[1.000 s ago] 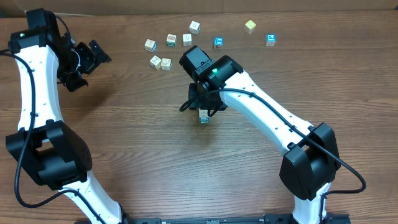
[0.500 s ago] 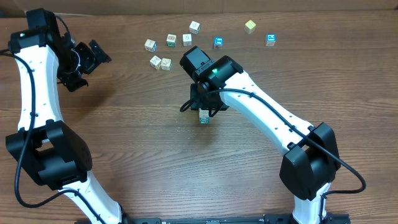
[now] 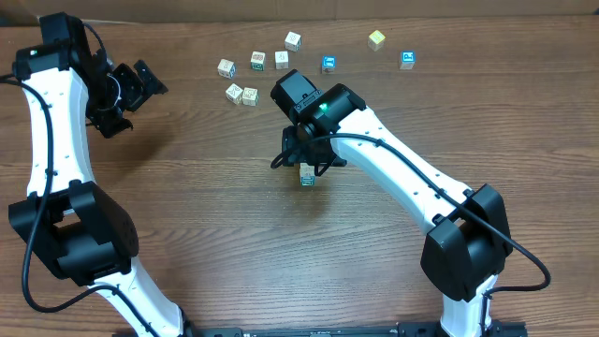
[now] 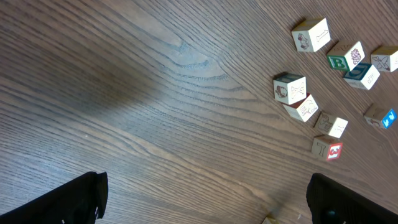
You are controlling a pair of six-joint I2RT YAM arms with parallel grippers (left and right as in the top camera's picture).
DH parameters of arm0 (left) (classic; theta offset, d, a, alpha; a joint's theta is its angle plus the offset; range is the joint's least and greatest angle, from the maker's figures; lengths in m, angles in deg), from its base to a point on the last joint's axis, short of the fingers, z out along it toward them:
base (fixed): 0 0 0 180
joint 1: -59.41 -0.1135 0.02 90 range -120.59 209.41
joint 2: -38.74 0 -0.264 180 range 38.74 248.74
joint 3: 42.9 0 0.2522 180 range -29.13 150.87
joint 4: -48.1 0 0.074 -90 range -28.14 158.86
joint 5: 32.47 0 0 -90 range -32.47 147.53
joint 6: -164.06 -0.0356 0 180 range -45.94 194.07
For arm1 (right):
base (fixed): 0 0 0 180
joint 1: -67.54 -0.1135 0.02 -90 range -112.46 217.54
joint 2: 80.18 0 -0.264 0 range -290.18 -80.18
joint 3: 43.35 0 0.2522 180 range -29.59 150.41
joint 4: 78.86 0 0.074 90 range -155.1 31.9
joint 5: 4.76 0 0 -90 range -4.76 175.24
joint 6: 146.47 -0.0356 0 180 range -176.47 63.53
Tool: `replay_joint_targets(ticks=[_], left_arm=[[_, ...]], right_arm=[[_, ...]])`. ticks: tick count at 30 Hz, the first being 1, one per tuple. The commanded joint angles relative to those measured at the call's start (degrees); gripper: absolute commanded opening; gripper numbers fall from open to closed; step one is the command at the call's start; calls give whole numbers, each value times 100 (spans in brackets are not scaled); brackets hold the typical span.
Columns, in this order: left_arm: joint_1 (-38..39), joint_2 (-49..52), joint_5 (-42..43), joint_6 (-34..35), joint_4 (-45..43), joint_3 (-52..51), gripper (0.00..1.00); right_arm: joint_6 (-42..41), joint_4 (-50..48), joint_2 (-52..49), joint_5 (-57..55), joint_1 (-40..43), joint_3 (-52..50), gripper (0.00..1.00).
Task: Form a tower
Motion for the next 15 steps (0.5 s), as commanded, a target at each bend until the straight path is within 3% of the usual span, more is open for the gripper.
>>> replay_joint_targets(ticks=[1, 10, 15], left_arm=[[33, -22, 42, -105, -7, 79, 100], [33, -22, 44, -105, -7, 79, 99], [33, -22, 44, -105, -7, 79, 100]], right_arm=[[-4, -17, 0, -76, -33, -44, 75], [-26, -155, 0, -76, -33, -326, 75], [-24, -234, 0, -76, -33, -400, 64]])
